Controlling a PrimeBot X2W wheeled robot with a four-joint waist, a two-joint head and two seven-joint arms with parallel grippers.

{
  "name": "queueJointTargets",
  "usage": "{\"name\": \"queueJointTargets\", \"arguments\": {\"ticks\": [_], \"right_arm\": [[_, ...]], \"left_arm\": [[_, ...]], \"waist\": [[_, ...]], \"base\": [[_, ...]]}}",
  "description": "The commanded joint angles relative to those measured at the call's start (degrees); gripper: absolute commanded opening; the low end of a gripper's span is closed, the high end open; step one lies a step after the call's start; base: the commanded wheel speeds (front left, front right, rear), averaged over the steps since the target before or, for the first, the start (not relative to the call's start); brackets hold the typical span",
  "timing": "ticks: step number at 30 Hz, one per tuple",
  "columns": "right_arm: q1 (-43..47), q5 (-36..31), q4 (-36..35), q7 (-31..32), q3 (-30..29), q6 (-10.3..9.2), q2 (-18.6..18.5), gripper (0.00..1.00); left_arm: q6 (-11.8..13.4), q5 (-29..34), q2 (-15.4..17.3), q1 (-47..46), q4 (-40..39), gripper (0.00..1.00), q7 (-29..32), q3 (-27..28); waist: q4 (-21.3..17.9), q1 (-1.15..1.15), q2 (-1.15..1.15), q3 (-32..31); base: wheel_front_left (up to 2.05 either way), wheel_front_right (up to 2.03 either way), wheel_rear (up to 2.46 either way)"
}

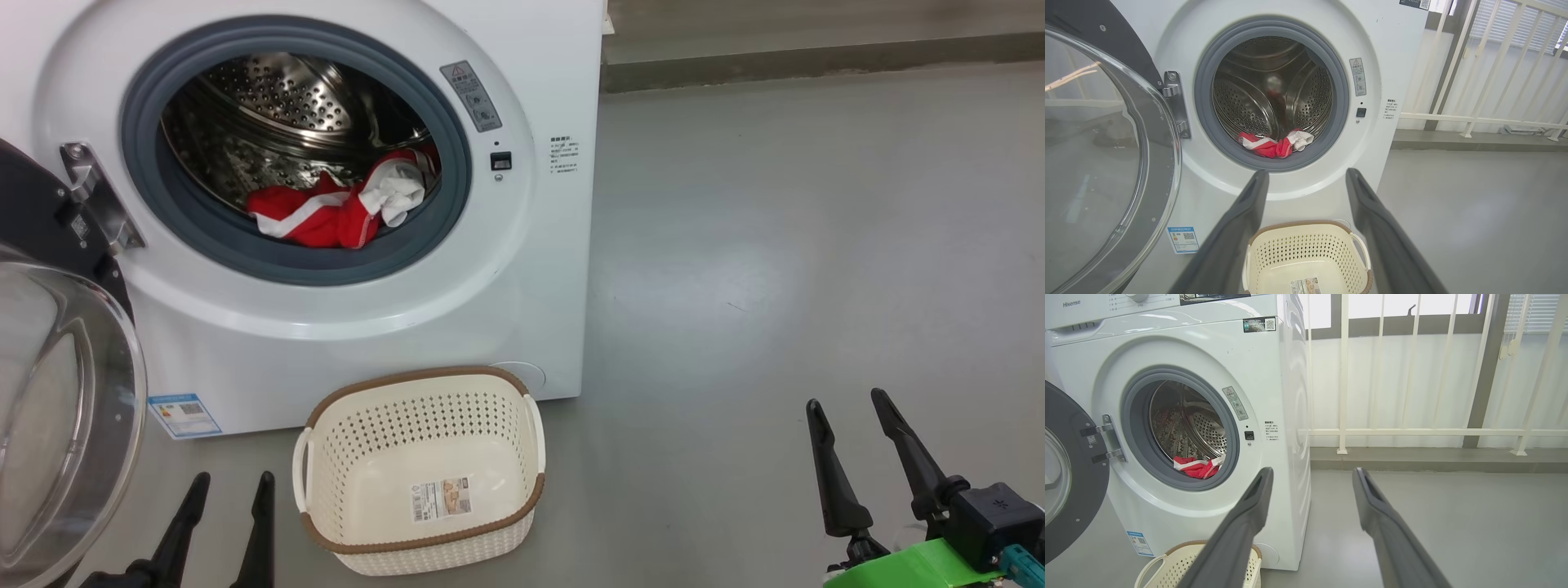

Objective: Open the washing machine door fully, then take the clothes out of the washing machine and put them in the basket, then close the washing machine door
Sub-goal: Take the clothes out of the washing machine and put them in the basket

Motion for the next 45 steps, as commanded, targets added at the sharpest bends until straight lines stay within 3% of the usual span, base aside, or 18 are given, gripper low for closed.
{"name": "queueJointTargets", "arguments": {"ticks": [1,16,32,45], "right_arm": [[-0.8,-0.5,-1.6,-0.4,1.1,0.26,-0.6,1.00],[-1.2,0.3,-1.1,-0.4,2.2,0.26,-0.6,1.00],[-1.7,0.7,-0.5,-0.4,2.5,0.26,-0.6,1.00],[-1.8,0.5,-0.5,-0.4,2.4,0.26,-0.6,1.00]], "left_arm": [[-0.2,0.7,1.2,-1.5,-1.0,1.00,-0.8,2.0],[1.8,1.9,1.2,-1.6,-0.6,1.00,-0.4,1.6],[1.3,0.2,0.6,-1.3,-2.6,1.00,-0.6,2.0],[2.0,0.4,0.5,-1.7,-1.1,1.00,-0.7,2.1]], "waist": [[0.1,0.00,0.00,0.0],[0.3,0.00,0.00,1.0],[0.7,0.00,0.00,1.5],[0.8,0.00,0.00,1.6]], "base": [[0.00,0.00,0.00],[0.29,-0.29,0.00],[1.64,-1.64,0.00],[0.38,-0.38,0.00]]}}
